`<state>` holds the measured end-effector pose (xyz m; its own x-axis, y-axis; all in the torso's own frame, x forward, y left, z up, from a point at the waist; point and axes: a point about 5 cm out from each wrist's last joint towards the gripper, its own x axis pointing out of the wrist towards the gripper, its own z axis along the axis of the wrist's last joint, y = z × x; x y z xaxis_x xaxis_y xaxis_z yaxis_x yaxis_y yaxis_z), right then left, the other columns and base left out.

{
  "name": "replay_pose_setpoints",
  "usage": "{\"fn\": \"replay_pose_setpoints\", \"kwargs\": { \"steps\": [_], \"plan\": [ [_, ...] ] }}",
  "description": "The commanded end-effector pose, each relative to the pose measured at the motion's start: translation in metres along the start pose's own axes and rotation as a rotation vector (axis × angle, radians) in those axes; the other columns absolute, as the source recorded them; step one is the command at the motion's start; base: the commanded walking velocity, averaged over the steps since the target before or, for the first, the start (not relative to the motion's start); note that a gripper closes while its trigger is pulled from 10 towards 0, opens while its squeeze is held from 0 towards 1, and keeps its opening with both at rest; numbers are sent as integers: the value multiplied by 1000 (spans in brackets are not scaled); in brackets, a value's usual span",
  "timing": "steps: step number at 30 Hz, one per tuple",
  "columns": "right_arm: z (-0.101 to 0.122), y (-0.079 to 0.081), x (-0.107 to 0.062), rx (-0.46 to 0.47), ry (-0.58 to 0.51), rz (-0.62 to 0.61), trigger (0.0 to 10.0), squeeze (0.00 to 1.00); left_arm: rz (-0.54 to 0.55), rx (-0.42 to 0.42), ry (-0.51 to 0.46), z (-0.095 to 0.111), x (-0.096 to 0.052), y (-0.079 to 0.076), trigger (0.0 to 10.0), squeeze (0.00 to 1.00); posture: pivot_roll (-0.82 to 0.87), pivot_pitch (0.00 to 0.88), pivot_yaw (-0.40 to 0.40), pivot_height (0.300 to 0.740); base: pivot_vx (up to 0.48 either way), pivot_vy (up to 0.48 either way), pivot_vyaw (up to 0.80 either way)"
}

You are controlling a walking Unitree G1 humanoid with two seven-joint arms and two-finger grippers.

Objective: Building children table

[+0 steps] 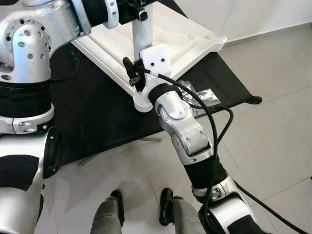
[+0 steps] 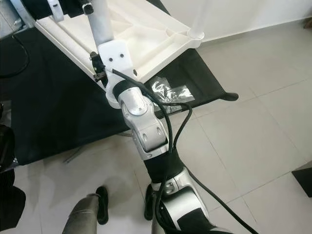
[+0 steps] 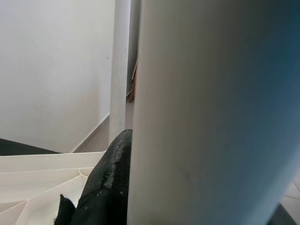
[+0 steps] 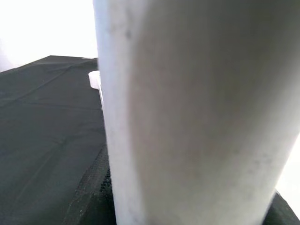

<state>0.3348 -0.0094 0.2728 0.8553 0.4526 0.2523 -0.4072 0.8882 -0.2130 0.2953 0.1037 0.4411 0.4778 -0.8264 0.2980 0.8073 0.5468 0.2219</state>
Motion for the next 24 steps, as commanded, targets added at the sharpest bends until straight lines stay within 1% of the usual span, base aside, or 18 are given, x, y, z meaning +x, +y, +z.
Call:
{"fn": "replay_pose_setpoints", "kwargs": {
  "steps": [1,2,5,6,7,9,10,12,13,14,15,16,17,18,20,23,24],
  "plan": [
    [-42,-1,-5,-24,192,6,10000,0,-50,-17,-13,1,0,-2,0,0,96,295,-57,740,0,0,0],
    [-40,-3,-4,-12,176,21,10000,1000,-51,-18,-14,0,0,-2,0,0,94,292,-58,740,0,0,0],
    [-36,-7,-3,-7,154,37,10000,1000,-54,-20,-15,0,-1,-1,0,0,94,292,-58,740,0,0,0],
    [-31,-13,-1,-18,119,58,10000,1000,-59,-20,-13,-1,-1,-1,0,0,93,290,-59,740,0,0,0],
    [-31,-13,-1,-18,119,58,10000,1000,-59,-20,-13,-1,-1,-1,0,0,93,290,-59,740,0,0,0],
    [-17,-31,6,-85,28,148,10000,1000,-69,-15,-7,-2,-1,-2,0,0,92,290,-58,740,0,0,0],
    [-17,-31,6,-85,28,148,10000,1000,-69,-15,-7,-2,-1,-2,0,0,92,290,-58,740,0,0,0],
    [-1,-43,9,-115,-44,325,10000,1000,-80,-12,-7,-2,-2,-3,0,0,91,295,-55,740,0,0,0],
    [-1,-43,9,-115,-44,325,10000,1000,-80,-12,-7,-2,-2,-3,0,0,91,295,-55,740,0,0,0],
    [3,-46,10,-126,-61,383,10000,1000,-83,-12,-7,-2,-2,-3,0,0,92,295,-55,740,0,0,0],
    [8,-50,9,-145,-70,479,10000,1000,-87,-12,-8,-2,-2,-3,0,0,93,297,-57,740,0,0,0],
    [13,-54,8,-159,-76,585,10000,71,-91,-12,-10,-1,-2,-4,0,0,95,300,-56,740,0,0,0],
    [19,-60,7,-167,-86,663,10000,0,-95,-11,-11,-1,-2,-4,0,0,95,301,-56,740,0,0,0],
    [19,-60,7,-167,-86,663,10000,0,-95,-11,-11,-1,-2,-4,0,0,95,301,-56,740,0,0,0],
    [28,-72,11,-146,-96,743,10000,0,-100,-8,-13,1,-2,-5,0,0,100,306,-55,740,0,0,0],
    [32,-76,14,-126,-102,765,10000,0,-102,-6,-14,1,-2,-5,0,0,102,308,-56,740,0,0,0],
    [35,-80,15,-102,-113,825,10000,0,-105,-5,-14,2,-2,-5,0,0,105,311,-55,740,0,0,0]
  ]
}}
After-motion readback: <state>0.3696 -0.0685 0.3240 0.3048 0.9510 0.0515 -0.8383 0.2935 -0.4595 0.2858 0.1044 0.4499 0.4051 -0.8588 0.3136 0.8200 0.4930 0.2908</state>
